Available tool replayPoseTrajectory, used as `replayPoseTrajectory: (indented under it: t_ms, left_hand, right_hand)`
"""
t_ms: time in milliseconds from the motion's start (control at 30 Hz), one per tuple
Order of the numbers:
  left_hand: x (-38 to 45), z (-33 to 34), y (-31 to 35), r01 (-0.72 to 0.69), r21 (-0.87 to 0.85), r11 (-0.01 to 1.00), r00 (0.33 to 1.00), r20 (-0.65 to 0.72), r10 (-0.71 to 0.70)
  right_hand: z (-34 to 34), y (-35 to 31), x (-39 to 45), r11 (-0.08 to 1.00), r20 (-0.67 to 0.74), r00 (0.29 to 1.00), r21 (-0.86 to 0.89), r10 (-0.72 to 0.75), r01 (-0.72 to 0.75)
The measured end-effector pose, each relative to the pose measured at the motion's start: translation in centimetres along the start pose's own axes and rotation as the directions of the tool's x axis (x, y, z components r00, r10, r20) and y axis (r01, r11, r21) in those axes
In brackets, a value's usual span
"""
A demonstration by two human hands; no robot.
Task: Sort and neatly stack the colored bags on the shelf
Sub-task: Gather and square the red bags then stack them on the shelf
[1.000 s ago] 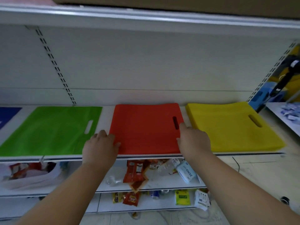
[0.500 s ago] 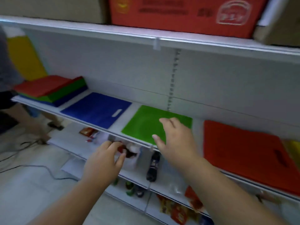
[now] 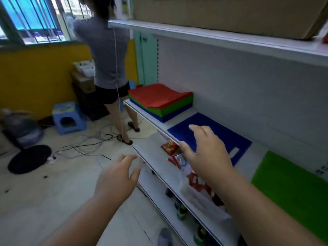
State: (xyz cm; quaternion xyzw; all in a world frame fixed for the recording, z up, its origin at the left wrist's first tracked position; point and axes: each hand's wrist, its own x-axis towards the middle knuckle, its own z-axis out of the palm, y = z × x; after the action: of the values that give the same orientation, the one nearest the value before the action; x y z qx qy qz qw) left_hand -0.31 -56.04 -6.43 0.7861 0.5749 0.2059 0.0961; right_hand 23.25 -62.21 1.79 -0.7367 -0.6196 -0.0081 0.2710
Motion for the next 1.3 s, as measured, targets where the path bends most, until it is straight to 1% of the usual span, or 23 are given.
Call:
replayPoseTrajectory:
  t_ms: [133,233,300,500,567,633,767,867,1000,1067,1133,1233,1300]
  left_hand:
    - [7.3,0.6,-3.3,0.041,0.04,0.998,0.999,-0.037,-0.04]
    - [12.9,0.3,-5.0,0.045,0.065,0.997,0.998,-0.037,-0.042]
    - [16.6,0.2,-6.1,0.013,0.086,0.996,0.999,-0.052,-0.009]
    - [25.8,1.9,-9.5,-0.047,0.06,0.997,0.999,-0.01,0.047]
    - [28.9,3.1,-11.3,-0.085,0.026,0.996,0.996,0.017,0.084]
    - [32.4,4.2,-13.1,-0.146,-0.004,0.989,0.988,0.04,0.146]
    - [40.3,5.5,-15.6,-0.272,-0.057,0.961,0.952,0.131,0.277]
    - [45.3,5.6,-16.8,-0.344,-0.067,0.937,0.914,0.204,0.35]
    - [49.7,5.7,-17.6,-0.427,-0.092,0.9,0.858,0.273,0.435]
    - [51.1,6.1,-17.7,-0.442,-0.092,0.892,0.834,0.323,0.447]
    - [52.1,6.6,-17.8,-0.449,-0.086,0.89,0.82,0.355,0.448]
    - [52.8,6.8,-18.2,-0.447,-0.117,0.887,0.812,0.363,0.458]
    - [52.9,6.6,-18.7,-0.474,-0.164,0.865,0.795,0.342,0.501]
  right_hand:
    - [4.6,-0.5,8.3,0.999,0.0,1.0,0.032,-0.029,0.029]
    - [7.0,-1.1,14.6,0.999,0.036,0.999,0.043,-0.006,0.005]
    - [8.0,-1.6,18.3,0.999,0.047,0.999,0.033,0.0,-0.001]
    - [10.6,-2.3,25.7,0.996,0.047,0.996,-0.05,0.078,-0.075]
    - [11.8,-2.5,27.2,0.989,0.021,0.992,-0.082,0.121,-0.119]
    - [13.1,-3.0,28.4,0.973,-0.004,0.98,-0.124,0.197,-0.196]
    - [15.7,-4.5,30.0,0.898,-0.098,0.933,-0.251,0.347,-0.361]
    - [17.7,-6.4,29.9,0.794,-0.12,0.852,-0.315,0.51,-0.519]
    - [20.2,-8.0,29.4,0.631,-0.136,0.749,-0.453,0.649,-0.63]
    - [21.3,-8.3,29.3,0.587,-0.13,0.728,-0.505,0.673,-0.632]
    - [22.0,-8.4,29.1,0.575,-0.151,0.735,-0.528,0.661,-0.625]
    - [22.6,-8.1,28.8,0.543,-0.19,0.722,-0.54,0.665,-0.643]
    - [23.0,-8.2,28.5,0.53,-0.208,0.708,-0.531,0.675,-0.661]
